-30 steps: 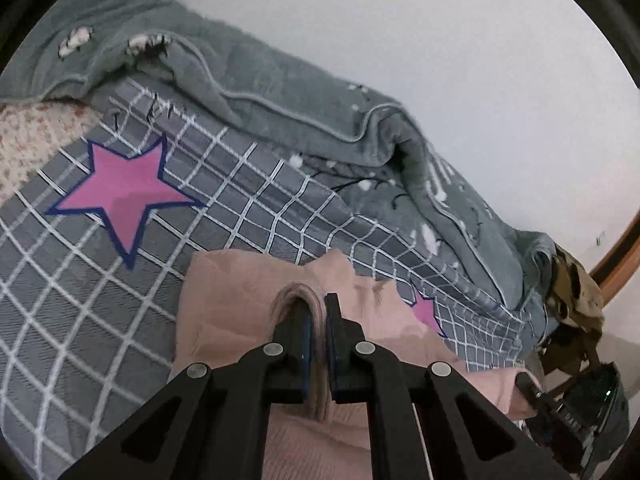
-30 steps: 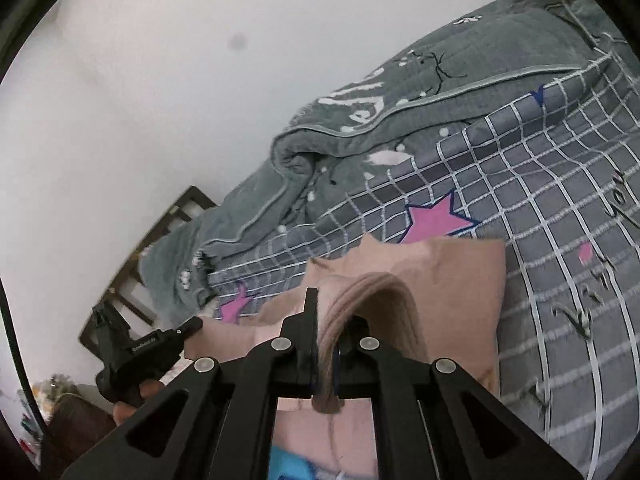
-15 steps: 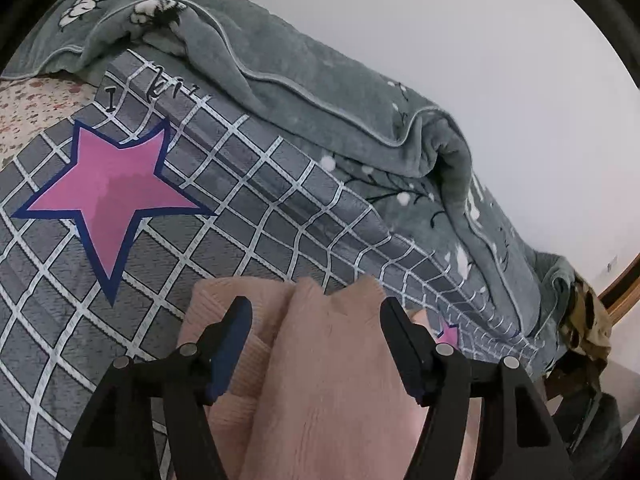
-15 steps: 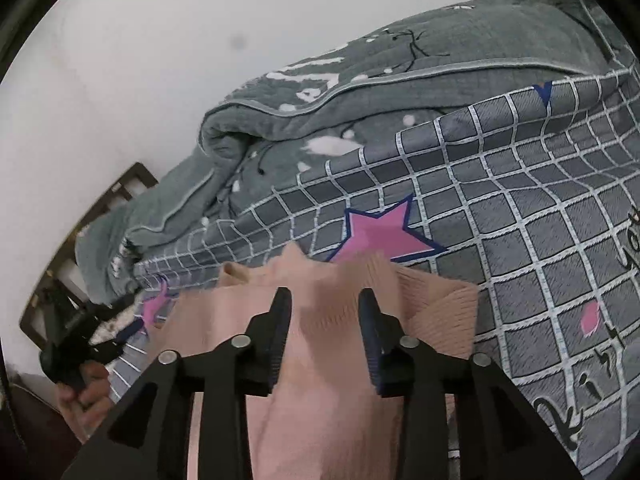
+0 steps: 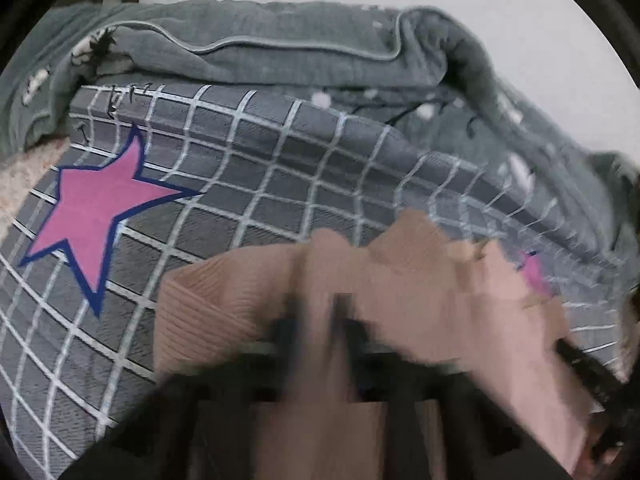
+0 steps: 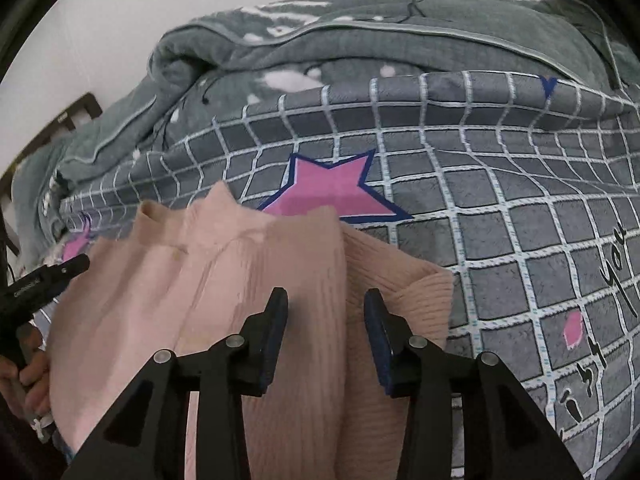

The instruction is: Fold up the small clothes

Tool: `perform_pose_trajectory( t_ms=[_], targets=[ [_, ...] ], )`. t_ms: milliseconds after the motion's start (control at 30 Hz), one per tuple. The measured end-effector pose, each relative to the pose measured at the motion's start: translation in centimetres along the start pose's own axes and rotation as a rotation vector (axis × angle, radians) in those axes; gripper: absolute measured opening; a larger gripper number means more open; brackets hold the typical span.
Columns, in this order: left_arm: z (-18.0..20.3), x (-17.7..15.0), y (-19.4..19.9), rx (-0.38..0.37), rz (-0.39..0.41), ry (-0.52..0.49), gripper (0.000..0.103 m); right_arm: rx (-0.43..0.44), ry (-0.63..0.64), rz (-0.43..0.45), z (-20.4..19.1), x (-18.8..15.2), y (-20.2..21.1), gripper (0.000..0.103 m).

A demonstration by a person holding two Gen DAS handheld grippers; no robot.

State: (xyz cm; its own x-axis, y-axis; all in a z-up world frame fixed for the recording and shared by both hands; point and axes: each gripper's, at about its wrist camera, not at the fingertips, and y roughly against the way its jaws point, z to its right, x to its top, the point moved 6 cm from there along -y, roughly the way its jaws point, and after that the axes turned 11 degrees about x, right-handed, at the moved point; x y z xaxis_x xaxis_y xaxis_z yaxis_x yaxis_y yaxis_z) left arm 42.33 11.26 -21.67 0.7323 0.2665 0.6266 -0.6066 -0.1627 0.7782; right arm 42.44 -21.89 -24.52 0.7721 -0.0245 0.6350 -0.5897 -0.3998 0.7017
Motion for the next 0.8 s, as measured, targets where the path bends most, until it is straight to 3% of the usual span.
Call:
perform_pose_trajectory(
  t_ms=[33,167,333,467,567,800],
  targets=[
    [-0.4,0.1,0.3,0.010,0.021,0.017,0.007,0.002,0.015,-0.004,-0.2,0.0,-0.1,0.006],
    [-2.4,0.6,2.0,0.027,0.098,0.066,0.007,0.037,0.006,0.129,0.1,0.7,2.5,0.006],
    [-2.1,-0.5,-0.2,0.057,0.005,0.049,0.010,-0.022,-0.018,0.002,0.7,-0.1,-0.2,0.006],
    [-2.1,-0.6,-0.3,0.045,-0.010,0.057,0.013,-0.046,0.004,0.020,0.4,-0.2,0.3,0.011],
    [-2.0,-0.6,-0.2,0.014,-0.019,0.071,0.024,-0.019,-0.026,0.023,0.9,-0.3,0.3,0.012],
    [-0.7,-0.9,0.5,0.065,0.018,0.007,0.039,-0.008,-0.028,0.032,0.6,-0.4,1.0,0.021]
  ],
)
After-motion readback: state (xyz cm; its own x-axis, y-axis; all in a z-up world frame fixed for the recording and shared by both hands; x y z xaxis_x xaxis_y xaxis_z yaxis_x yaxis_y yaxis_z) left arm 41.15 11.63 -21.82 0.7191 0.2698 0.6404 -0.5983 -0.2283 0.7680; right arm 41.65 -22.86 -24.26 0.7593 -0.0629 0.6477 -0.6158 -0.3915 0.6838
